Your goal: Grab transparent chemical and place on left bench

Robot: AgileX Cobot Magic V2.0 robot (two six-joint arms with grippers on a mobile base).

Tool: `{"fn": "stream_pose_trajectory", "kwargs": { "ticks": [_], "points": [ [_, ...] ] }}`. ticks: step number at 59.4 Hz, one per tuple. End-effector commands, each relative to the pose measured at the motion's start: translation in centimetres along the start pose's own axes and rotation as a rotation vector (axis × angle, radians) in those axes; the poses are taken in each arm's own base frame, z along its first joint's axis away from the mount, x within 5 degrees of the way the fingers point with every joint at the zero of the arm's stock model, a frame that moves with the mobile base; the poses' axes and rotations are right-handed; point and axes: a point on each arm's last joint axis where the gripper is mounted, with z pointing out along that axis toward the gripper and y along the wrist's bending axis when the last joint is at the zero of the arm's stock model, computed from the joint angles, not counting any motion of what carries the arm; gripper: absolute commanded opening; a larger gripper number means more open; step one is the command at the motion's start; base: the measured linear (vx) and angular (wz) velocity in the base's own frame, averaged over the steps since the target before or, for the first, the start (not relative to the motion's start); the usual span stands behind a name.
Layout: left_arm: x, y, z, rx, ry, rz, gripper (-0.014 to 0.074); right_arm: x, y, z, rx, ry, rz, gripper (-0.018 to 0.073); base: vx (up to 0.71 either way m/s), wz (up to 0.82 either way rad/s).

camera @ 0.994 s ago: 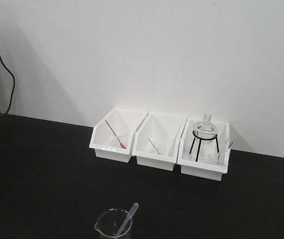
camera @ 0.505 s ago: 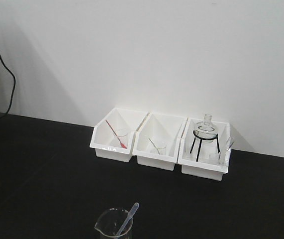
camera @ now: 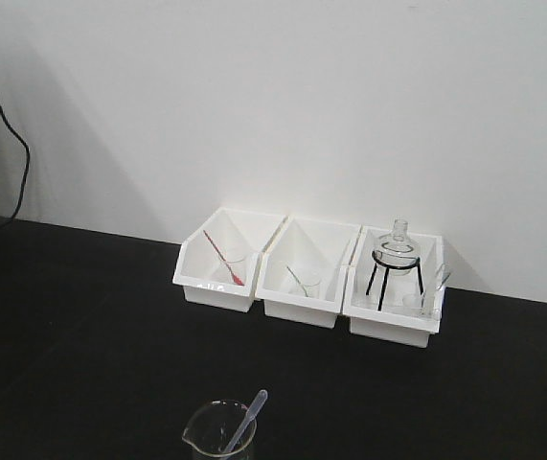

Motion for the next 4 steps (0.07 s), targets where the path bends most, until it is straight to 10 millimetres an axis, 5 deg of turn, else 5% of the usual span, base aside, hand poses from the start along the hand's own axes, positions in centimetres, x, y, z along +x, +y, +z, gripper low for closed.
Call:
{"fn": "stream_pose_trajectory", "kwargs": {
  "ticks": [1, 4],
  "points": [
    [-0.28, 0.01, -0.13, -0.002, -0.081, -0.009, -0.0004, -0.57, 0.11, -0.06, -0.014, -0.082, -0.004, -0.0008, 0.00, 0.00],
    [-0.28, 0.01, -0.13, -0.002, -0.081, -0.009, -0.0004, -0.57, 0.11, -0.06, -0.014, -0.082, -0.004, -0.0008, 0.00, 0.00]
  ]
}}
